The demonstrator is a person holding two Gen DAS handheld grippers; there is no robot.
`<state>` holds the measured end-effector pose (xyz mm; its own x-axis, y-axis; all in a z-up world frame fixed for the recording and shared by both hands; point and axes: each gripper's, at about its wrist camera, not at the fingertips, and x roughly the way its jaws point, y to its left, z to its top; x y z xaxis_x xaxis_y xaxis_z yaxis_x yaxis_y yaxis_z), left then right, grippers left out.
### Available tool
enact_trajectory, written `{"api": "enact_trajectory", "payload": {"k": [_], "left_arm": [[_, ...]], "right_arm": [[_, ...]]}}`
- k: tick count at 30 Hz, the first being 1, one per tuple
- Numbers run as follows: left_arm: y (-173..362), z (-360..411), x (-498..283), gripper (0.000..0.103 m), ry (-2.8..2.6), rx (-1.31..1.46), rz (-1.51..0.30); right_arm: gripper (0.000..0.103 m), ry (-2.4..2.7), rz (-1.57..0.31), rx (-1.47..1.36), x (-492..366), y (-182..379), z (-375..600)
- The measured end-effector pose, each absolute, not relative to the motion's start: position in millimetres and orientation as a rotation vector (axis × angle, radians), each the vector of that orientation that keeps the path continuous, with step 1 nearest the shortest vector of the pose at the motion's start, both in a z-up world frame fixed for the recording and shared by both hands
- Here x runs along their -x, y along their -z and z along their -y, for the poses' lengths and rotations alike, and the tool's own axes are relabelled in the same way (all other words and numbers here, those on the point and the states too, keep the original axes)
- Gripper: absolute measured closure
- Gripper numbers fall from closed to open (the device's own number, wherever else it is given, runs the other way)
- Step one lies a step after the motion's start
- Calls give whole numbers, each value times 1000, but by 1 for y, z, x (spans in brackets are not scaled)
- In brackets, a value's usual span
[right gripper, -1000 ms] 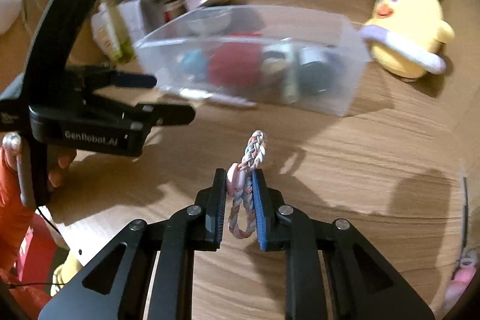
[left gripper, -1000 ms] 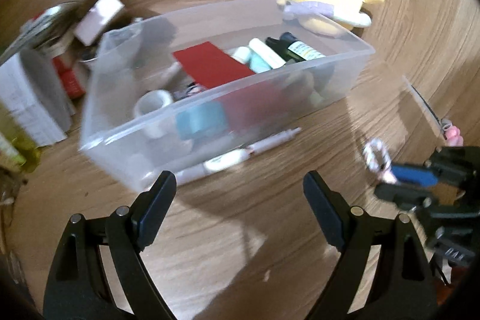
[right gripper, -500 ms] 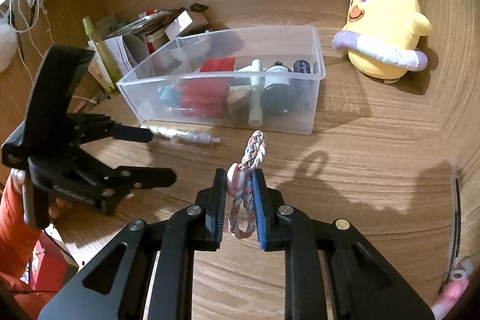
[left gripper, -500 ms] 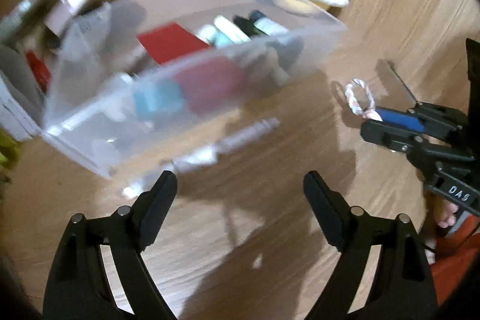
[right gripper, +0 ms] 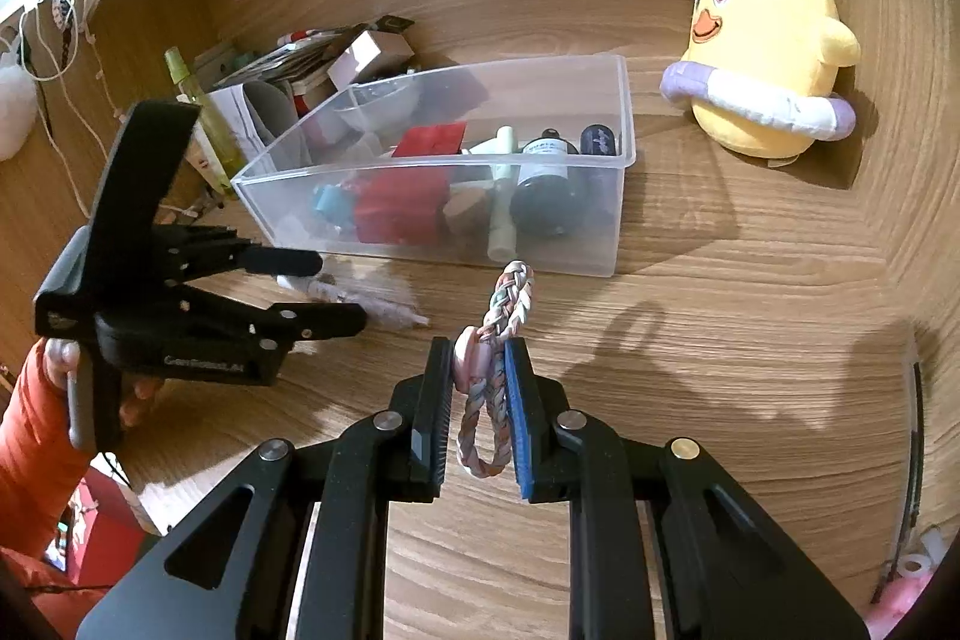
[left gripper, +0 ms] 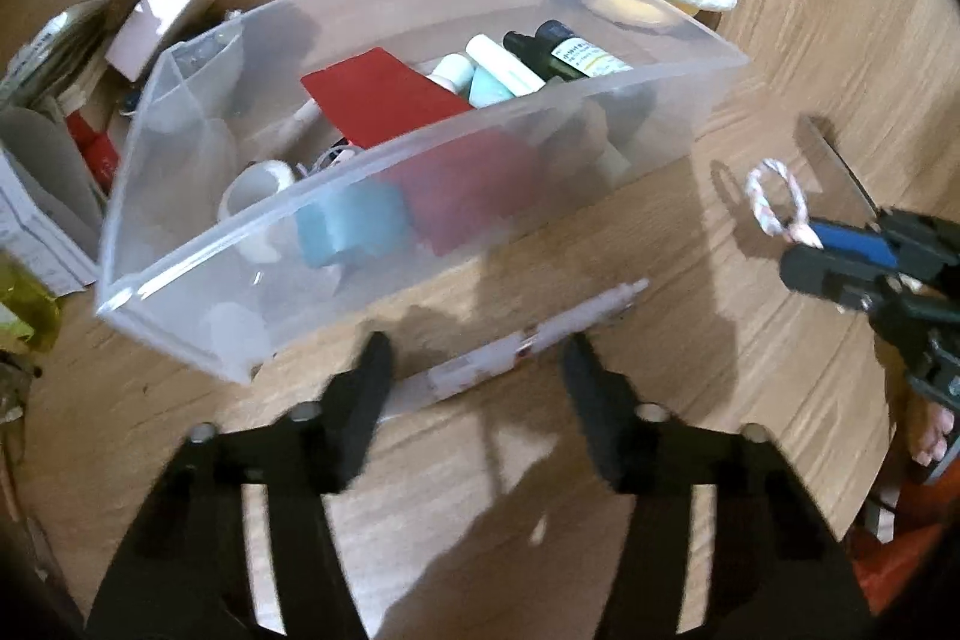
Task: Organize objects
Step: 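Grasp the white pen with the left gripper while the right holds the bracelet, then lower the pen into the clear box with the left gripper while the right lowers the bracelet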
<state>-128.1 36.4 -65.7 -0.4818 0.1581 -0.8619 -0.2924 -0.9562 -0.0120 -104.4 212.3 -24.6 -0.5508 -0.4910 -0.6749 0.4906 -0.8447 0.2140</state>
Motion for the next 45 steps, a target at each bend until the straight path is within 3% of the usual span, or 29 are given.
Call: {"api": "enact_trajectory", "payload": {"k": [1, 3, 6, 8, 10, 11, 14, 17, 20, 25, 45], "left_arm": [[64, -37, 125, 66, -2479, 1437, -197], [62, -39, 116, 72, -2442, 1461, -189], [54, -47, 103, 72, -2432, 1434, -230], [46, -54, 96, 70, -2442, 1369, -290], [45, -63, 98, 58, -2431, 1339, -329], [48, -69, 101, 56, -2429, 1330, -352], [60, -78, 116, 56, -2434, 1378, -418], [69, -76, 123, 56, -2399, 1404, -334], [72, -69, 121, 66, -2389, 1412, -270], [71, -65, 95, 92, -2431, 1412, -280], [22, -15, 49, 93, -2678, 1189, -28]], "right_arm": [[88, 2361, 2, -1028, 105, 25, -212], [88, 2353, 3, -1027, 105, 24, -209], [88, 2345, -6, -1019, 104, 24, -204], [88, 2340, -4, -1017, 104, 23, -203], [88, 2336, 0, -1017, 104, 23, -201], [88, 2335, -1, -1018, 103, 23, -201], [88, 2341, -8, -1018, 99, 22, -201], [88, 2353, -12, -1015, 97, 20, -202], [88, 2366, -14, -1017, 96, 18, -204], [87, 2364, -22, -1011, 97, 15, -200], [88, 2327, -92, -929, 96, -3, -164]]}}
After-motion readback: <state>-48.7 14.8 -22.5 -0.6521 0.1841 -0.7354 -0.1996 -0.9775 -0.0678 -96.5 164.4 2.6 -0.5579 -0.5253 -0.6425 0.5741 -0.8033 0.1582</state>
